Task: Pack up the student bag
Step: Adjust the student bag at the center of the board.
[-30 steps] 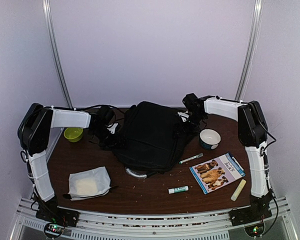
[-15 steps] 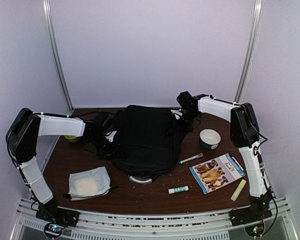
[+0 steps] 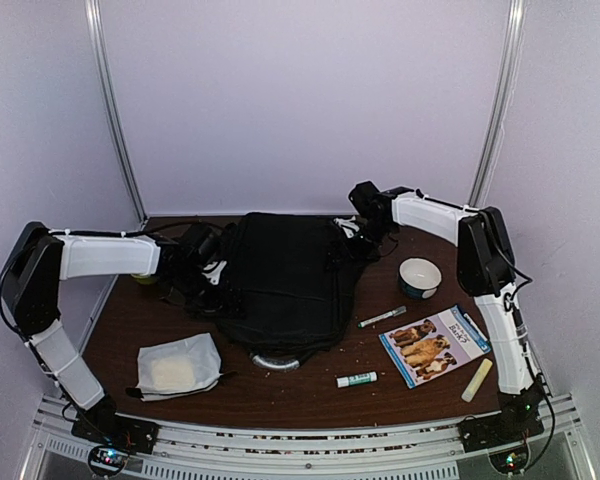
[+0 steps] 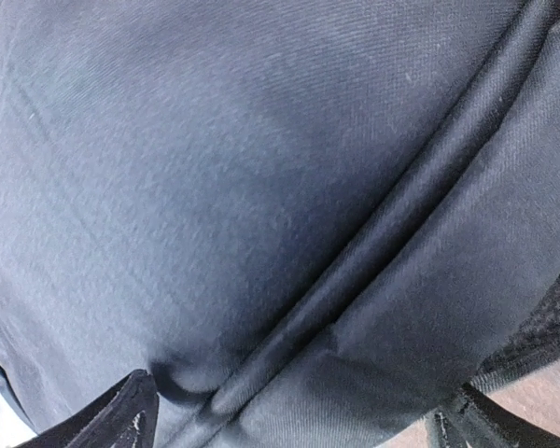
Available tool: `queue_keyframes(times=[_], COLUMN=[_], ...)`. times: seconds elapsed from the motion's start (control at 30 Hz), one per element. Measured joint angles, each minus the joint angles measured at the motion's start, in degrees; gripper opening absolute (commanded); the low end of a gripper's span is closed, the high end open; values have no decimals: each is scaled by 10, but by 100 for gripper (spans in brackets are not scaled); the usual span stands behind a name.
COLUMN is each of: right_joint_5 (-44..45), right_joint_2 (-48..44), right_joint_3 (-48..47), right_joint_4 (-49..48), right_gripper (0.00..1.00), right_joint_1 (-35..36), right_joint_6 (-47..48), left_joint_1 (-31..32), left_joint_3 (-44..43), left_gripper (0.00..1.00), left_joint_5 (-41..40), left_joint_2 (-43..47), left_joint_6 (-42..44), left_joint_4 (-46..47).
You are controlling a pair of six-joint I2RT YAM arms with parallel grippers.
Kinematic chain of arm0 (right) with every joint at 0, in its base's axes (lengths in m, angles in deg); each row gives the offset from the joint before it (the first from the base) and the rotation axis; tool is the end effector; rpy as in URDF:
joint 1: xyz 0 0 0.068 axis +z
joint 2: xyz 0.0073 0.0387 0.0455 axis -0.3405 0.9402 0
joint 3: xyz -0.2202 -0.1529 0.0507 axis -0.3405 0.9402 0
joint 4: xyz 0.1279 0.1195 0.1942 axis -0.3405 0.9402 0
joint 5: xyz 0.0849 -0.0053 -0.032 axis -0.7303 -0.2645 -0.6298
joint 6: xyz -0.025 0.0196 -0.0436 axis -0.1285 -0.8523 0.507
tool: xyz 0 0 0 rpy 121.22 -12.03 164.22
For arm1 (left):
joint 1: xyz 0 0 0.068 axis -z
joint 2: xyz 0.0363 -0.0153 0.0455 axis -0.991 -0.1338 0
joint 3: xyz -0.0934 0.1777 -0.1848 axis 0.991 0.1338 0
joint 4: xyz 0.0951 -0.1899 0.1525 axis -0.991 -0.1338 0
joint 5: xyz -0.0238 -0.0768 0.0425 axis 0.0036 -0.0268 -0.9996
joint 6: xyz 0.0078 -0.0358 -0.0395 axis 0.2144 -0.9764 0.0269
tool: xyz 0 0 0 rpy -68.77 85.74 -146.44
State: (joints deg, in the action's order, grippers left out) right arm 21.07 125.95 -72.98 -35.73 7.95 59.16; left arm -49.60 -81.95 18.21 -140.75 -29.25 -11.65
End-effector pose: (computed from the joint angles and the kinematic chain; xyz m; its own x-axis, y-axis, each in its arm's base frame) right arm 0.4379 0.2505 0.1841 -0.8381 -0.4120 -0.3576 -0.5412 0.7104 0.4499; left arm 0.2672 -0.1813 0.1817 -0.9832 0.0005 -0.1825 0.0709 0.9226 -0.3792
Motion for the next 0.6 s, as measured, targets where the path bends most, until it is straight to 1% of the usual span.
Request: queue_keyframes(times=[0.1,0.17,0.3,0.37,0.43,0.53,0.6], right_joint_5=[14,27,47,46,44,41,44], right_joint_2=[-27,-60,-162,-227,-274,-350,-397], right_joint_3=[13,25,64,87,110,174,225], right_joint_4=[5,9,12,16,18,24,31], right_gripper=[100,100,100,99,98,96,95], right_joint_1=[3,6,7,4,-5,-31,-57], right_joint_6=[11,20,46,65,80,105,122], left_joint_1=[0,1,2,2,3,3,3], left_joint_3=[-3,-8,-22,-27,-30,-36,-42], left_gripper=[86,86,87,87,86,82,74], left_joint_5=[-9,-16,-37,-54,-69,-86,-88], left_joint_2=[19,32,67,92,113,144,163], left_joint_6=[6,11,22,31,39,54,66], left_joint_4=[-12,-22,-59,-83,-103,-121,-120])
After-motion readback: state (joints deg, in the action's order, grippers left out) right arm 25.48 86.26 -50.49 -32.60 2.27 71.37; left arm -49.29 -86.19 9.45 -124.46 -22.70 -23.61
